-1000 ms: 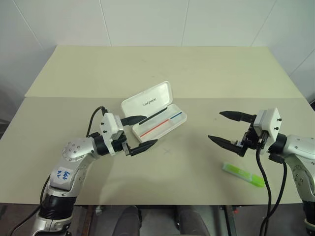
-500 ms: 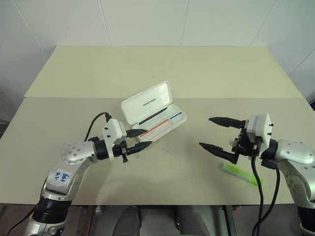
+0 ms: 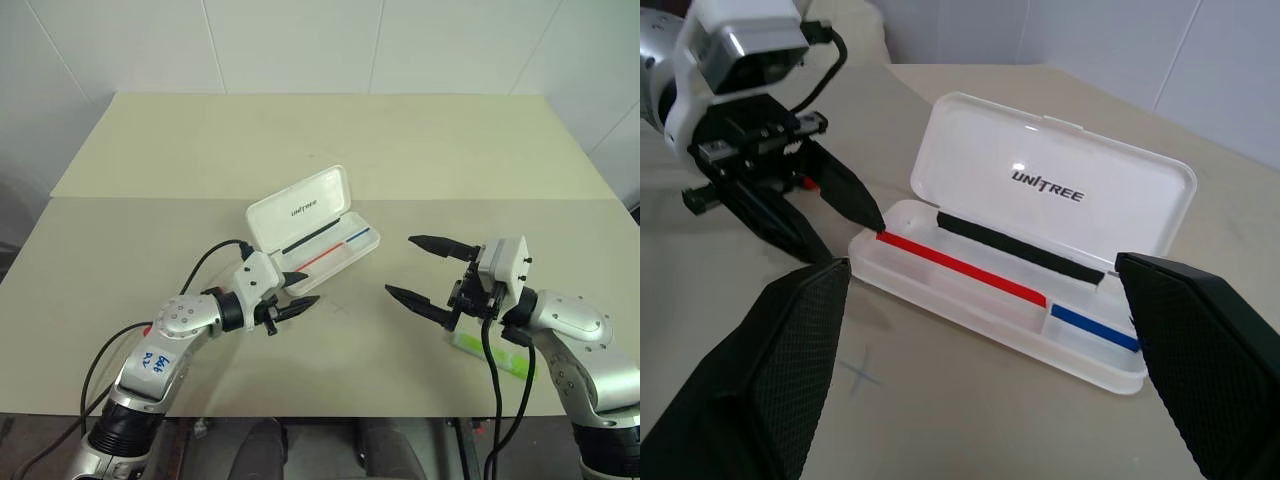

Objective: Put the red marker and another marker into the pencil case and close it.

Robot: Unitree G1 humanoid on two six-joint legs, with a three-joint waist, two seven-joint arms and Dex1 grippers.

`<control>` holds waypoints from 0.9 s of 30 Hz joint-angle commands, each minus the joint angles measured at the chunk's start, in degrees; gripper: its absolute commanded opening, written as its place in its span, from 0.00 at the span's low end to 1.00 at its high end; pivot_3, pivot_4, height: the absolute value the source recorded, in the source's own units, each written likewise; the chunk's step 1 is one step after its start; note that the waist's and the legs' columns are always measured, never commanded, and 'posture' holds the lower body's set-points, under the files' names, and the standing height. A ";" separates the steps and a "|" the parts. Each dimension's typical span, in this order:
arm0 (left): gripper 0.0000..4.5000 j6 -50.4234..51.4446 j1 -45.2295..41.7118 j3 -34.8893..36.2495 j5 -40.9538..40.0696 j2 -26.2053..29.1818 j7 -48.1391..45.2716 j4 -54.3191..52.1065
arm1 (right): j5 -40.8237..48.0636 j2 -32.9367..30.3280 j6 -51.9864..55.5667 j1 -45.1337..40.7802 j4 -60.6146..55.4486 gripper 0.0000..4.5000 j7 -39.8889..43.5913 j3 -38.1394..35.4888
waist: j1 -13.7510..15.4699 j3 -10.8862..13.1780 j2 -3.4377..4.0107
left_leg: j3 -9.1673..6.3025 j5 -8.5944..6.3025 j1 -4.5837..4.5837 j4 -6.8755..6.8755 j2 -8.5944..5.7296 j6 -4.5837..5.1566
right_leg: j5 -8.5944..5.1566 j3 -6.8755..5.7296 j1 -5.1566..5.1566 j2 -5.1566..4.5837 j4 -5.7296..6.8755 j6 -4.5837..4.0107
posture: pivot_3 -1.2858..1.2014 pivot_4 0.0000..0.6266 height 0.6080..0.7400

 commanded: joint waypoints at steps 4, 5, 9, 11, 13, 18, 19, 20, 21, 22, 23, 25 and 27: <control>0.49 0.99 -2.65 -1.85 3.26 -0.42 1.41 1.93 | 0.32 0.23 -0.93 -0.11 -3.45 1.00 -1.93 -0.80 | -0.04 0.00 0.00 | 0.00 0.00 0.00 0.02 -0.01 0.00 | 0.00 0.00 0.01 -0.01 -0.01 -0.02 | 0.52 0.24 1.00; 0.49 1.21 -2.89 -2.24 3.56 -0.34 1.30 2.38 | 0.40 0.19 -0.82 -0.12 -3.75 1.00 -2.20 -0.83 | -0.06 0.00 0.00 | 0.00 0.00 0.00 0.02 -0.01 0.00 | 0.00 0.00 0.01 -0.01 -0.01 -0.02 | 0.52 0.24 1.00; 0.49 0.58 -3.72 -3.87 4.58 -1.16 1.11 3.69 | 0.65 0.06 -0.44 0.00 -4.97 1.00 -3.08 -0.98 | 0.02 0.00 0.00 | -0.02 0.00 0.01 -0.02 0.01 0.00 | 0.00 -0.02 0.00 0.01 0.01 0.00 | 0.52 0.24 1.00; 0.49 0.94 -3.99 -4.58 4.86 -1.47 0.89 4.06 | 0.70 0.01 -0.27 -0.05 -5.46 1.00 -3.48 -1.09 | 0.01 0.00 0.00 | -0.02 0.00 0.00 -0.01 0.00 0.00 | 0.00 -0.02 0.00 -0.01 0.00 0.00 | 0.52 0.24 1.00; 0.49 0.91 -4.26 -4.93 5.60 -1.62 1.11 4.55 | 0.73 -0.10 -0.20 -0.16 -5.75 1.00 -3.78 -1.21 | 0.00 0.00 0.00 | -0.01 0.00 0.00 -0.01 -0.01 0.00 | 0.01 -0.01 0.01 -0.01 -0.01 0.00 | 0.52 0.24 1.00; 0.41 1.57 -5.48 -5.41 7.59 -1.62 1.54 6.30 | 1.36 -0.88 0.15 0.23 -6.60 1.00 -3.89 -2.10 | -0.08 0.00 0.00 | -0.01 0.00 0.02 0.00 -0.01 0.01 | 0.01 -0.01 0.01 0.01 0.04 -0.01 | 0.52 0.24 1.00; 0.36 1.66 -5.63 -5.33 7.75 -1.62 1.53 6.60 | 1.52 -1.13 0.25 0.58 -6.81 1.00 -3.73 -2.28 | -0.08 0.00 0.00 | -0.01 0.01 0.02 0.00 -0.01 0.01 | 0.01 -0.01 0.01 0.01 0.04 -0.01 | 0.52 0.24 1.00; 0.29 1.79 -5.82 -5.28 7.97 -1.59 1.51 6.88 | 1.67 -1.56 0.41 0.98 -7.00 1.00 -3.41 -2.44 | -0.02 0.00 0.00 | -0.01 0.00 0.02 0.00 -0.01 0.01 | 0.01 -0.01 0.01 0.00 0.04 -0.01 | 0.52 0.24 1.00; 0.21 1.98 -5.98 -5.24 8.38 -1.51 1.67 7.13 | 1.91 -1.99 0.63 1.35 -7.16 1.00 -3.09 -2.57 | 0.01 0.00 0.00 | -0.01 0.01 0.02 -0.01 -0.01 0.01 | 0.00 -0.01 0.01 0.00 0.03 -0.01 | 0.52 0.24 1.00; 0.14 1.89 -6.03 -5.10 8.46 -1.56 1.63 7.42 | 2.20 -2.54 0.82 1.92 -7.30 1.00 -2.60 -2.73 | 0.01 0.00 0.00 | -0.01 0.00 0.02 -0.01 -0.01 0.01 | 0.01 -0.01 0.01 0.00 0.03 0.00 | 0.52 0.24 1.00; 0.06 1.78 -6.06 -5.00 8.66 -1.56 1.67 7.63 | 2.43 -3.10 0.94 2.40 -7.38 1.00 -2.19 -2.88 | 0.02 0.00 0.00 | -0.01 0.00 0.02 -0.01 -0.01 0.01 | 0.01 -0.01 0.01 0.00 0.03 0.00 | 0.52 0.24 1.00; 0.01 1.69 -5.90 -4.84 8.76 -1.61 1.56 7.76 | 2.84 -4.01 0.92 3.11 -7.35 1.00 -1.59 -3.23 | 0.05 -0.01 0.00 | -0.01 0.00 0.02 -0.01 -0.01 0.01 | 0.01 -0.01 0.02 -0.01 0.03 0.01 | 0.52 0.24 1.00; 0.01 1.68 -5.59 -4.82 8.82 -1.60 1.47 7.62 | 3.11 -4.60 0.86 3.38 -7.05 1.00 -1.15 -3.65 | 0.05 -0.01 0.00 | -0.01 0.02 0.02 0.02 -0.01 0.03 | 0.01 -0.01 0.03 -0.01 0.04 -0.01 | 0.52 0.24 1.00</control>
